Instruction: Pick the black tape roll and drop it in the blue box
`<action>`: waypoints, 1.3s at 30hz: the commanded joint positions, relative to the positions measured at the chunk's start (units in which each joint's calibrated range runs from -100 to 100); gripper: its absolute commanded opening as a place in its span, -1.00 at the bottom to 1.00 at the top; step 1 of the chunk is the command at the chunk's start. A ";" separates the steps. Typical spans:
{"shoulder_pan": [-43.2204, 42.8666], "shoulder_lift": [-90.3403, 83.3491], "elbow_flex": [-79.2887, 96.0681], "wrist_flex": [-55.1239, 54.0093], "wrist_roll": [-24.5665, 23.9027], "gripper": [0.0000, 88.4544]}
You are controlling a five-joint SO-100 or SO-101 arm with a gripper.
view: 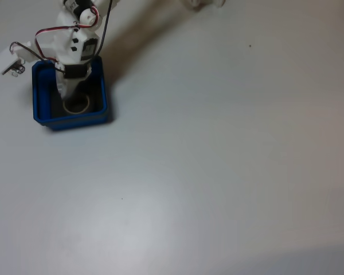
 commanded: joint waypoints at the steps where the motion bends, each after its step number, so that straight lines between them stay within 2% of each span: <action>1: -0.96 -5.63 -4.00 -1.07 0.49 -0.97; 9: -2.72 -7.05 -4.00 -1.07 0.49 -0.97; 21: -3.40 -23.19 -4.00 -1.07 0.58 -0.97; 31: -20.50 -24.86 -3.55 -0.90 3.65 -0.97; 39: -33.89 -24.94 -3.46 -0.82 3.82 -0.97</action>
